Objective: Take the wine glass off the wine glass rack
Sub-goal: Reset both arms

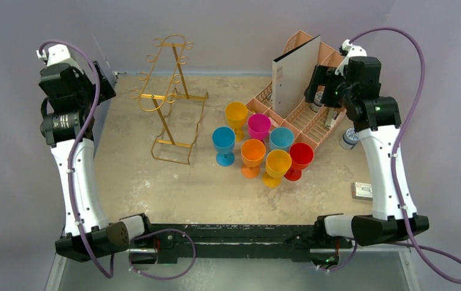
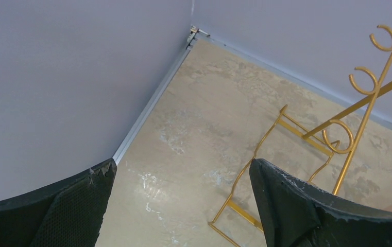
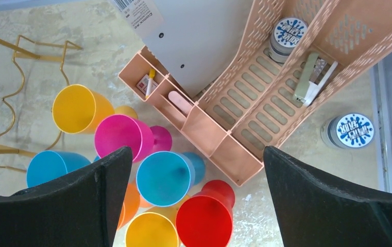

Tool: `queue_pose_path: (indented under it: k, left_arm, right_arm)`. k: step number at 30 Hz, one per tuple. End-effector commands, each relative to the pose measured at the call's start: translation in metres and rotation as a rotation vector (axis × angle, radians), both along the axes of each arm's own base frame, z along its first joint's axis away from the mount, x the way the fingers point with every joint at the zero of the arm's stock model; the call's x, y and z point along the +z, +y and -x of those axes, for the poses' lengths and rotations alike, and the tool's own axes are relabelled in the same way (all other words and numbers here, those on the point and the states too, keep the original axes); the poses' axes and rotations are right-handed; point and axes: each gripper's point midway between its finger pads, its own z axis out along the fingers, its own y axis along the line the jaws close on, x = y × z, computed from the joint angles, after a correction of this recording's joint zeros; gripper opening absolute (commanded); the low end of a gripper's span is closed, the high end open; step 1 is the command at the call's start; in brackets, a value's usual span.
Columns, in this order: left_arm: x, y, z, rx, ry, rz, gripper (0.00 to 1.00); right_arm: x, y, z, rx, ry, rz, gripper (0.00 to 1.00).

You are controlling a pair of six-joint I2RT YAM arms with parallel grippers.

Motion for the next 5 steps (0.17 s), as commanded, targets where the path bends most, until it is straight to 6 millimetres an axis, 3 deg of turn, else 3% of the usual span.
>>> queue_pose_path:
  k: [1,5]
  left_arm:
    - [0.0265,0.0073,0.007,0.07,-0.092,-0.01,1.0]
    - [0.0279,0.0104,0.0055,0.104,-0.089,-0.003,1.0]
  right_arm:
    - [0.0099,-0.0004,0.0138,-0.007,-0.02,-0.021,0.99]
    - [0.0065,-0.0018,0.0184,-0.001,-0.009,-0.005,0.99]
